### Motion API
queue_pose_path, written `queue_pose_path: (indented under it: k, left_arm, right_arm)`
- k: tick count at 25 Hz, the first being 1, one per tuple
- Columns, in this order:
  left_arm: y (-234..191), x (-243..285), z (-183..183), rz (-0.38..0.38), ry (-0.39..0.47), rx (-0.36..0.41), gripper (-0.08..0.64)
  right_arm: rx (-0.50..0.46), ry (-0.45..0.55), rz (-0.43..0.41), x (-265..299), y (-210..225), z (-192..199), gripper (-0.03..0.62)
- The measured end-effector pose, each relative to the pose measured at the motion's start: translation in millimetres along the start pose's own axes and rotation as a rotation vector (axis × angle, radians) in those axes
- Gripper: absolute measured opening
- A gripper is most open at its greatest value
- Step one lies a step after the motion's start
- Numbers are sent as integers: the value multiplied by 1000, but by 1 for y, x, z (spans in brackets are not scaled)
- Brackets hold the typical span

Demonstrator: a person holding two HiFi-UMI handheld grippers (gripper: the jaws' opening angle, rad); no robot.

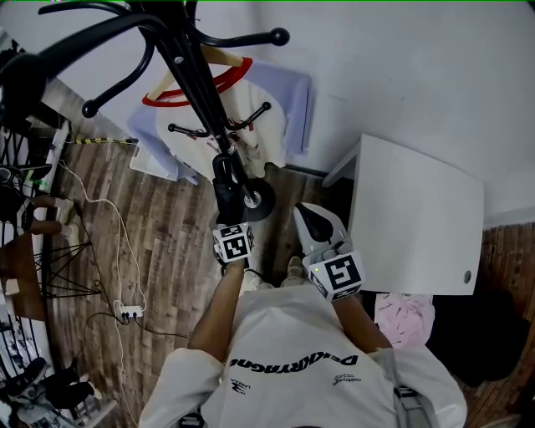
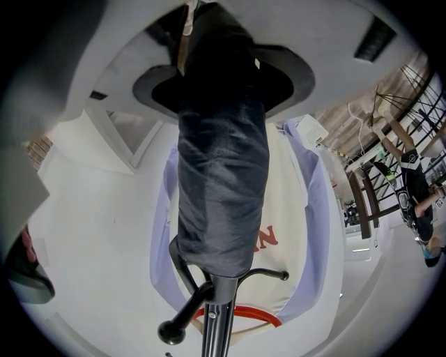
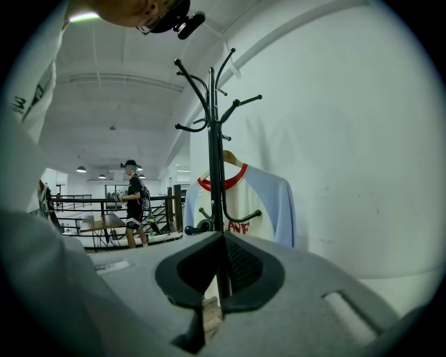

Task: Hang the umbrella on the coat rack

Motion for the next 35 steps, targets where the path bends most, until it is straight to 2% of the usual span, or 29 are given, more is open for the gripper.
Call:
queue_pose_path:
  k: [3,7,13,24,35]
  left_arm:
    - [0,5,3,8,-15,-13,256]
    - [-5,13,5,2,-24,14,256]
    - [-6,37,-1,54,34,27,258]
    - [-11,75,-21,92,99,15,259]
    - [-17,96,-36,105,89,-14,265]
  right_arm:
    - [-2,-5,1,1,1,1,-3]
    - [-1,-13,5,3,0,3,-3]
    - [48,-30,-4,4,-1,3,-2]
    - [36,-36,36,-2,6,4,-3]
    - [34,-51,67,-7,16,9,-2]
Point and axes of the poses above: the fingertips, and each gripper's own axes: x forward along the fingers, y to its right, z out of its underside, the point moved 6 cm from there along -x, backward along the fingers, and after that the axes turned 15 degrees about z, right-handed, at the moved point
